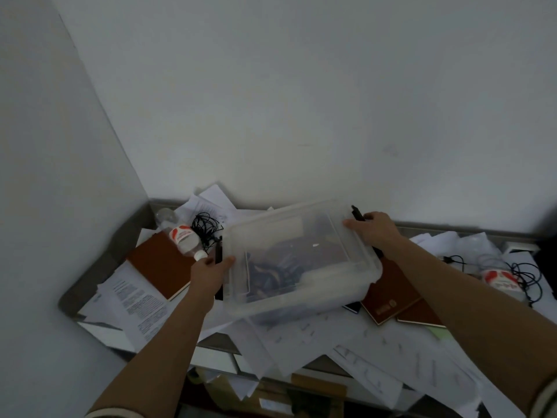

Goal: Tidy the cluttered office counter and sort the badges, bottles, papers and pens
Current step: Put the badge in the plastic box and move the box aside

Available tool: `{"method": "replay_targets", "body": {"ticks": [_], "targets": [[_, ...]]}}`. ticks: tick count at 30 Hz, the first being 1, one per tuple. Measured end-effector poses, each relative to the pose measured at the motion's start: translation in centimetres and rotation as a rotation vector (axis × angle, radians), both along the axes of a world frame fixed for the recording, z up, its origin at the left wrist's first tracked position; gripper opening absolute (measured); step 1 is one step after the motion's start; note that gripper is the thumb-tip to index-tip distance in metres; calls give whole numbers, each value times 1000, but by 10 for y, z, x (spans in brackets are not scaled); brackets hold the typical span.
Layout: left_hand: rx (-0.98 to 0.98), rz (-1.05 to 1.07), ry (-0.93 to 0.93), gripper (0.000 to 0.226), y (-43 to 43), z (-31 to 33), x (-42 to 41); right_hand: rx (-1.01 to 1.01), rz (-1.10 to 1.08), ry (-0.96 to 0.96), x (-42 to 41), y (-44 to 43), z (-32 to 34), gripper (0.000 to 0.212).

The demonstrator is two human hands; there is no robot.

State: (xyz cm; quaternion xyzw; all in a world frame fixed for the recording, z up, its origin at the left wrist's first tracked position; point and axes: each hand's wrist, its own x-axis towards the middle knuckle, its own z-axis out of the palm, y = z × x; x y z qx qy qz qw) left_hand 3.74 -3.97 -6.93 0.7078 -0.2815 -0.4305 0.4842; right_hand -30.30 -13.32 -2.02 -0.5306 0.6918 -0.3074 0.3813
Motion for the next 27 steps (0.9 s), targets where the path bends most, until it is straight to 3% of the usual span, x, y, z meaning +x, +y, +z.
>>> {"method": "replay_targets", "body": {"ticks": [3,6,10,18,23,27], "targets": [[-13,8,-5,43,-4,2,-8,-11,56,125,11,0,3,40],[-21,5,-59,47,-6,3,-15,-16,112,341,21,5,3,42],[15,-17,-99,47,-8,4,-18,-38,108,456,23,11,2,52],[78,5,-224,49,-8,4,-25,-100,113,549,26,17,0,52],[121,14,-553,42,1,1,-42,-205,109,688,31,27,-5,41],[61,45,-613,45,6,-2,-49,-203,99,644,29,32,-6,42]]}}
